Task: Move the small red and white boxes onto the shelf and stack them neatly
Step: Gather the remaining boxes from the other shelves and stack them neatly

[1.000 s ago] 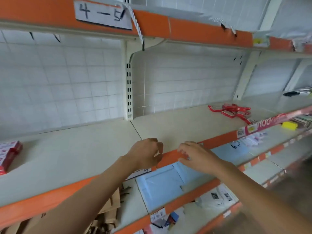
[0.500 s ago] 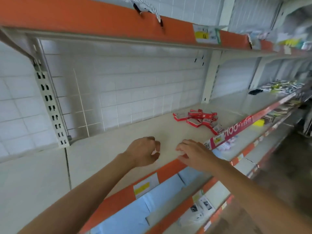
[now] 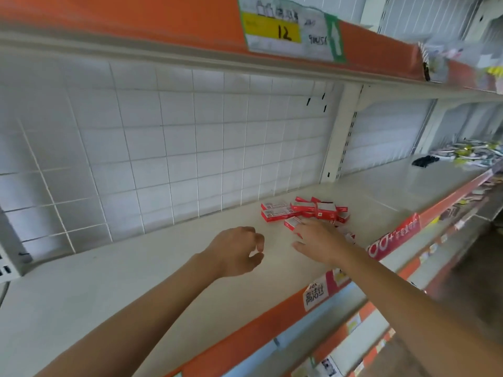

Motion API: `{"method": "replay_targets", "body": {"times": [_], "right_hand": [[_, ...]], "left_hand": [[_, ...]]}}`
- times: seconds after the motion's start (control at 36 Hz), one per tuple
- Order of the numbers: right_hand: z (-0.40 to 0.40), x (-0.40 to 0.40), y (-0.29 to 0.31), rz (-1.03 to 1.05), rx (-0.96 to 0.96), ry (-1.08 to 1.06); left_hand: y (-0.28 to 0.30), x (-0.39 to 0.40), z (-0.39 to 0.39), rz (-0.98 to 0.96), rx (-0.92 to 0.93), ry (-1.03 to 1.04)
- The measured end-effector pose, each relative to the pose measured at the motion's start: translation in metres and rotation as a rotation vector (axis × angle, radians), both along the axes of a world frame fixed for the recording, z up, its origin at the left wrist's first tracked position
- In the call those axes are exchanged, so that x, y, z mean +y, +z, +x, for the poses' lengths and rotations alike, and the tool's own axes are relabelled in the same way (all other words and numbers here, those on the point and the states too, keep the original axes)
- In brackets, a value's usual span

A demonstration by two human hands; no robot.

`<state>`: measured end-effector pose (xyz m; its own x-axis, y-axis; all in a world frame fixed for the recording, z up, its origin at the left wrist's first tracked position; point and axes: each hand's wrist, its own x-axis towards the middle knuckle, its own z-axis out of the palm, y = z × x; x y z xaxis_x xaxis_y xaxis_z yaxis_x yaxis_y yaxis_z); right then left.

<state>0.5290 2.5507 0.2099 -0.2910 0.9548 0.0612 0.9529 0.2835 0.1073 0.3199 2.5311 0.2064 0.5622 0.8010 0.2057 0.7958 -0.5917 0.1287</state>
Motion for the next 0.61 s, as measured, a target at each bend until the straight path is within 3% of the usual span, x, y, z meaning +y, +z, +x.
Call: {"method": "replay_targets", "body": {"times": [0.39, 0.61], "right_hand": [[0.036, 0.07, -0.022, -0.053, -0.105, -0.003], [0.009, 0.066, -0.036, -0.076, 0.058, 0.361]], "left_hand": [[-0.005, -0.002, 0.034, -0.003, -0.035, 0.316], [-0.02, -0.041, 0.028, -0.035, -0.057, 0.552]]}}
